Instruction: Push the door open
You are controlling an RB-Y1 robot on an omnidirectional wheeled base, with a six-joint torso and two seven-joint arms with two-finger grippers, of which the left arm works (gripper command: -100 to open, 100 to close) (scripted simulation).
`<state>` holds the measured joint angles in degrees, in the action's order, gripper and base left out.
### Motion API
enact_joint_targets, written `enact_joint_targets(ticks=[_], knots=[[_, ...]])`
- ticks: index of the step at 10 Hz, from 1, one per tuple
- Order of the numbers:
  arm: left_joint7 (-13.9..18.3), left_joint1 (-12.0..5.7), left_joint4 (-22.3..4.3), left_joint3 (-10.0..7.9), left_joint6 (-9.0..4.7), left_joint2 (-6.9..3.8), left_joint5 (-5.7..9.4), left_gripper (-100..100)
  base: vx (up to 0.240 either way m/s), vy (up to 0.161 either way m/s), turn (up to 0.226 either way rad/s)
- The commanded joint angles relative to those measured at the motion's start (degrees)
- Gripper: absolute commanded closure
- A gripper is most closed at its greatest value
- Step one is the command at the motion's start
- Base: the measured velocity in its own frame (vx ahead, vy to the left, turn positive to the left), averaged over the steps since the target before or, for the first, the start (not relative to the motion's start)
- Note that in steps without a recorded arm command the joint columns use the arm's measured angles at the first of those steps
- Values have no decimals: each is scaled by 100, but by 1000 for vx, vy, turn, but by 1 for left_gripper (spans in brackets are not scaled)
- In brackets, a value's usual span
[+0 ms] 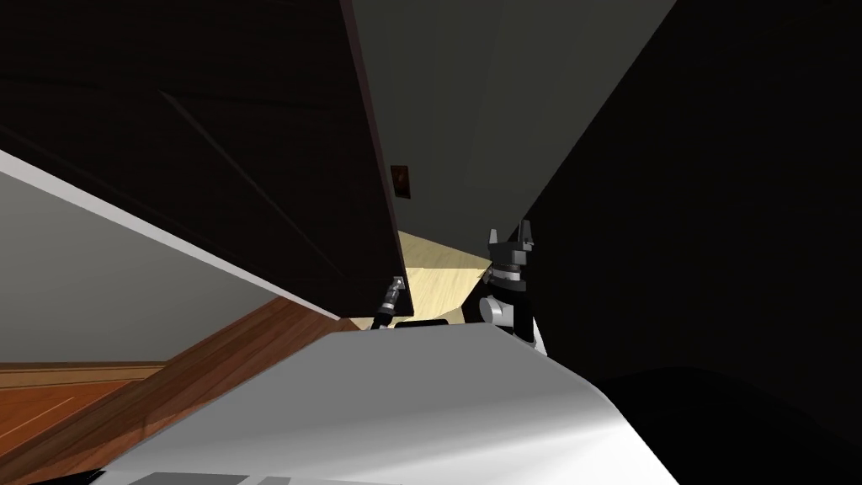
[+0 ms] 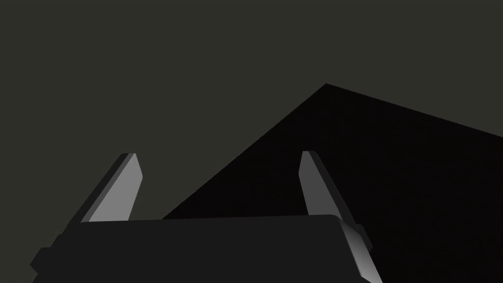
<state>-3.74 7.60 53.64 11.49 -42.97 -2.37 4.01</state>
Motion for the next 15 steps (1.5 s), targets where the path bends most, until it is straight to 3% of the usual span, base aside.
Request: enact_joint_targets(ticks=[1, 5, 6, 8, 13, 14, 15], knots=[[-35, -68, 20, -143, -30, -74, 51, 100, 203, -14, 64], [-127, -110, -6, -385, -22, -140, 142, 100, 208, -13, 103], [-215, -73, -9, -325, -17, -118, 148, -100, -31, -43, 181], [-259, -40, 29, -322, -5, -63, 158, -100, -223, -8, 80], [-424, 84, 170, -309, 41, 492, 196, -100, -182, -99, 77], [-410, 55, 120, -316, 20, 430, 196, -100, -38, -67, 7], [-412, 42, 102, -330, 2, 294, 201, -100, 73, 55, -6]])
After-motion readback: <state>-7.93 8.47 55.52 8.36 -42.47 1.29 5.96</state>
